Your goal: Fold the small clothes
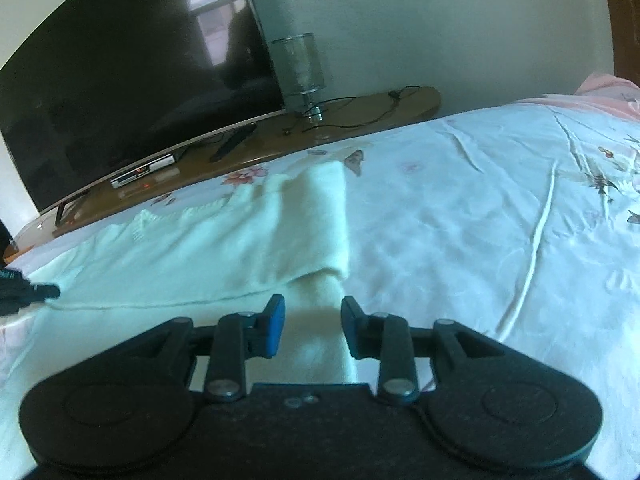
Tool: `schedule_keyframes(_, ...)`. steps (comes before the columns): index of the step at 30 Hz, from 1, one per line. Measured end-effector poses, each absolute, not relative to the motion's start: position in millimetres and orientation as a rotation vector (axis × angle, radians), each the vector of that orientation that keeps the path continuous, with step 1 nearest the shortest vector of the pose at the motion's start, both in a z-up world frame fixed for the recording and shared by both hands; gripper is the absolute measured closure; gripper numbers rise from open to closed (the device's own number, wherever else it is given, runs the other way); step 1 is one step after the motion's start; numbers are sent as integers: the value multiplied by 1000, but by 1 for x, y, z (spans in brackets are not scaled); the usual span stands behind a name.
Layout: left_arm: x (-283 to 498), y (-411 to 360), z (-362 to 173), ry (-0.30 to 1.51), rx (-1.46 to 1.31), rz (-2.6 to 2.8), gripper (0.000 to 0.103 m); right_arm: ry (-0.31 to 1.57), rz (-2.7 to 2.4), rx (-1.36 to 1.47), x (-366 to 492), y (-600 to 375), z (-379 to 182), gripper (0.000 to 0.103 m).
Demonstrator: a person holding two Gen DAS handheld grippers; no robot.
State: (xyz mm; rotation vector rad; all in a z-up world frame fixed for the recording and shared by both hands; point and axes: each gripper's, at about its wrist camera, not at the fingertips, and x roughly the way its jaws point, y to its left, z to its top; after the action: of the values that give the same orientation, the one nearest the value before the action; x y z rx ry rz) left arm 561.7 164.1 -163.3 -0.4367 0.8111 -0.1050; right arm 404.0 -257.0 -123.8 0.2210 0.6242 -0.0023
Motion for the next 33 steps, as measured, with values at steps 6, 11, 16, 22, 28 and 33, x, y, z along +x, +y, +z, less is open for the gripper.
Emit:
schedule_keyframes(6, 570, 163, -160, 787, -453, -104, 100, 632, -25, 185, 422, -266, -122, 70)
schedule_keyframes(11, 571, 164, -163, 806, -438, -99, 100, 688, 3, 141, 434, -266, -133, 75)
schedule_keyframes(16, 572, 163, -168, 811, -418, -98, 99, 669, -12, 200, 439, -275, -134, 97)
schedule_keyframes(22, 576, 171, -170, 830, -421, -137, 100, 633, -25, 211, 431, -279, -132, 99)
schedule_keyframes(28, 578, 169, -158, 795, -382, -162, 99, 653, -28, 209, 434, -279, -139, 99)
schedule_keyframes(33, 571, 163, -163, 801, -308, -138, 99, 654, -25, 202, 434, -279, -140, 99)
